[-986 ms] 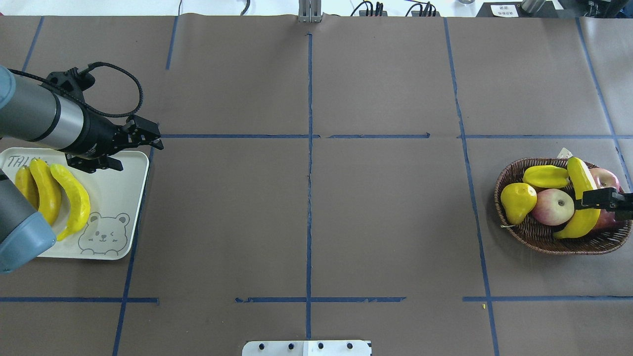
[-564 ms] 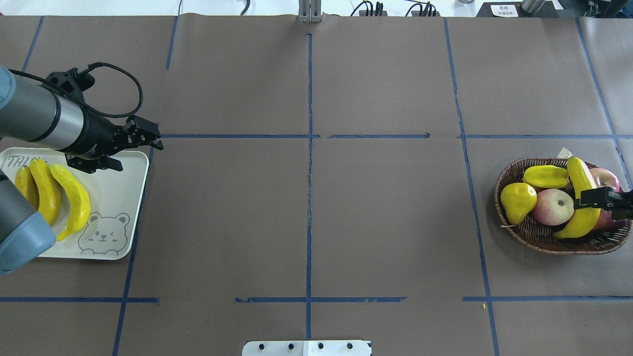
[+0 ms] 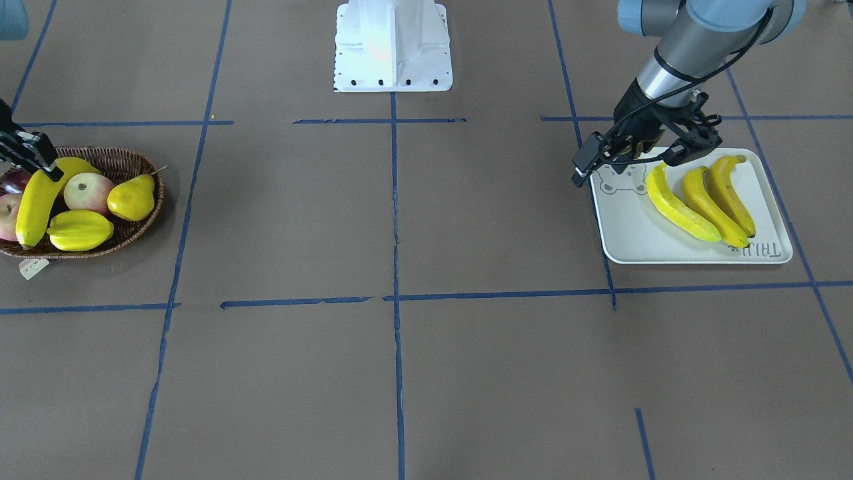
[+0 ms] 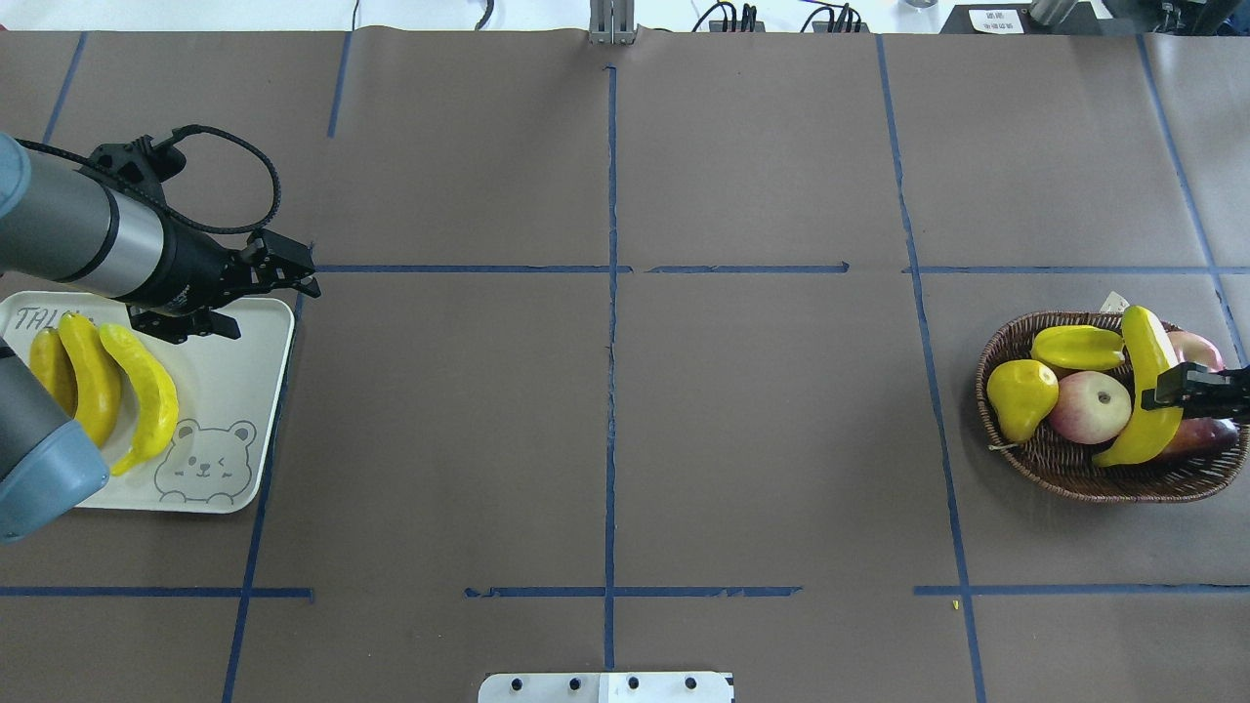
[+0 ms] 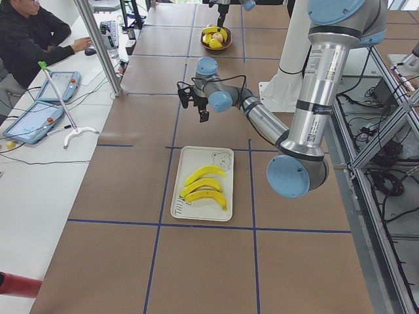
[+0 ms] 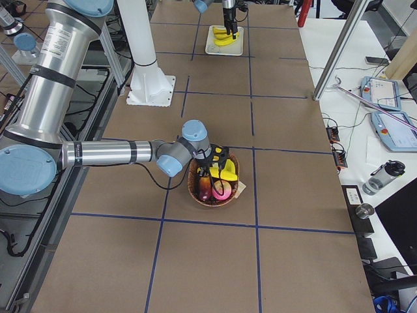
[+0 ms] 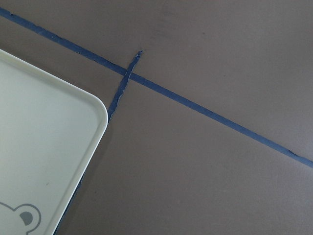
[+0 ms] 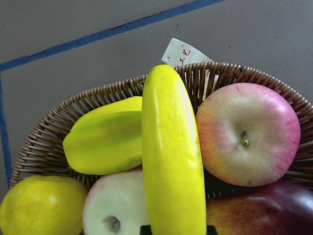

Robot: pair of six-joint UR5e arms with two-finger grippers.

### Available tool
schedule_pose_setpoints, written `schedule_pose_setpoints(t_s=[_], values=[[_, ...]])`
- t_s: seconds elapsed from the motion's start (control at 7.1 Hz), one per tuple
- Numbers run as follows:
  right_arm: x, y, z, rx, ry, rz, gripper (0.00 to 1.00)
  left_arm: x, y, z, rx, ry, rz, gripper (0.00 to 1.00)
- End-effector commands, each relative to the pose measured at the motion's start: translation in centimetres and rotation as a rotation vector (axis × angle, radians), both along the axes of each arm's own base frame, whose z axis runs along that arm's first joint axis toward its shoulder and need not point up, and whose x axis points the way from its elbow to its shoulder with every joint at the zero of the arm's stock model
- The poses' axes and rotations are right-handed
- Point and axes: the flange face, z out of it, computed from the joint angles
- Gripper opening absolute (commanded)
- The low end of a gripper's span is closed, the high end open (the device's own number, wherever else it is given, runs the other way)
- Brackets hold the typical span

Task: Transfer all bananas from basket to plate

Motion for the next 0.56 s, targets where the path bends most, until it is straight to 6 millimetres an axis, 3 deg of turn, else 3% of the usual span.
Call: schedule_pose_setpoints(t_s=[0.0,0.14,0.28,0.42], values=[[5.2,-0.6,-3.0,0.031,-0.092,0.03,0.0,0.0,0.0,-0.2,0.002,0.002,-0.001,1.0],[7.6,-0.6,-4.8,0.066,-0.145,0.035,0.0,0.0,0.0,-0.2,0.004,0.003,-0.001,1.0],[7.7,-0.7,-8.1,0.115,-0.182,0.023,0.0,0.0,0.0,-0.3,0.005,0.004,-0.001,1.0],[5.8,-4.4,-12.3,0.135,-0.198,0.01,0.0,0.4,0.1,-0.6,0.008,0.008,0.005,1.0]])
